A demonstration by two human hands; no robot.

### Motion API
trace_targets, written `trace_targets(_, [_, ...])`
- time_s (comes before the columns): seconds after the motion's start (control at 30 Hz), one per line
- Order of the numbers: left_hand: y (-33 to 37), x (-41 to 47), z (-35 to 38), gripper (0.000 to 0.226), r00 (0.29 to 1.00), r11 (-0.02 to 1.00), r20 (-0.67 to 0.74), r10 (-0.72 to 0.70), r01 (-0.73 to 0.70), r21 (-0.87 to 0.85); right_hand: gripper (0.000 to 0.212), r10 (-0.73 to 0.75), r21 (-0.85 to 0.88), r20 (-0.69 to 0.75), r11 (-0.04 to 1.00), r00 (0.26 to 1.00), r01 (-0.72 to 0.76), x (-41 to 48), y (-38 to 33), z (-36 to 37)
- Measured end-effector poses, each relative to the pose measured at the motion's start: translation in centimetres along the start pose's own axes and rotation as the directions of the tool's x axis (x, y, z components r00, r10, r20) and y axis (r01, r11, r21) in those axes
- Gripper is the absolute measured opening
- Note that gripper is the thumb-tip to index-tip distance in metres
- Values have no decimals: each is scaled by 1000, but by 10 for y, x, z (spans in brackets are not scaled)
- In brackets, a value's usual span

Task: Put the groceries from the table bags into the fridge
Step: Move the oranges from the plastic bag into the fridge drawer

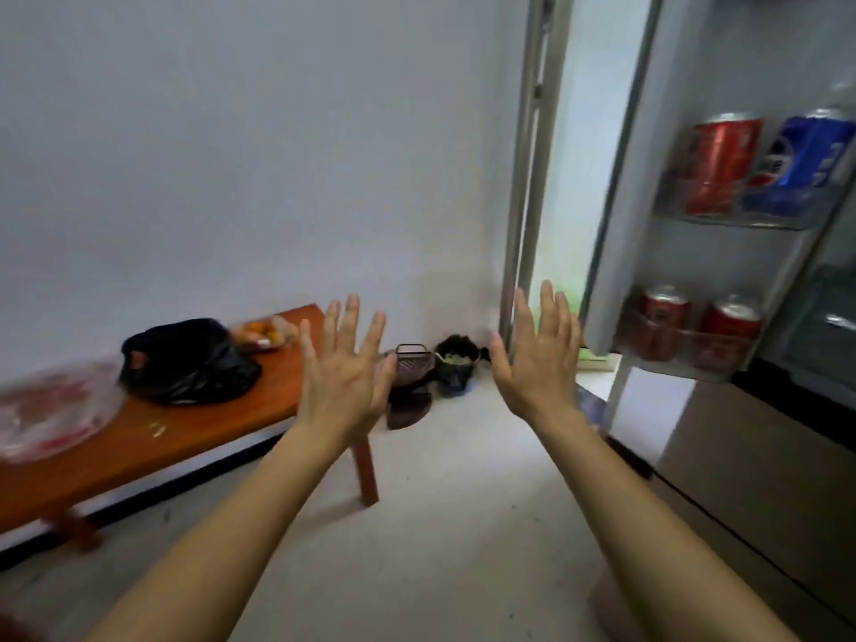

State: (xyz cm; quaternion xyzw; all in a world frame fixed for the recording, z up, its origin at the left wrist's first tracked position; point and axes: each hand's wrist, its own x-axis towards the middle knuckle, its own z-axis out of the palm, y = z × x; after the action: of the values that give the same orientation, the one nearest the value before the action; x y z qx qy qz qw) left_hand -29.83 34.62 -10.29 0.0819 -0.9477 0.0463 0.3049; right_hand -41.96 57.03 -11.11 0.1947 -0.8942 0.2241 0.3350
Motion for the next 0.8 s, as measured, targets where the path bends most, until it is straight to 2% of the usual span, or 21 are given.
trace_targets(0.07, [-69,-30,-8,64,992,992,50,-115,111,66,67,-90,56,83,995,992,85,-7,-65,37])
trace_targets(0.2, [-180,-83,-22,65,948,942,54,-313,303,146,69,-247,166,218,963,944,213,-17,-179,97])
trace_targets(0.4, [-303,-128,-15,71,845,834,41,-533,516,196,67,-433,340,231,875,871,345,-16,-309,183])
trace_targets(0.6, [-413,-88,28,63,820,805,59,-569,541,243,66,-508,399,264,831,820,386,29,-395,299])
trace_targets(0.8, [-515,5,109,69,762,794,239,-601,535,289,65,-462,400,347,860,816,317,110,-425,410])
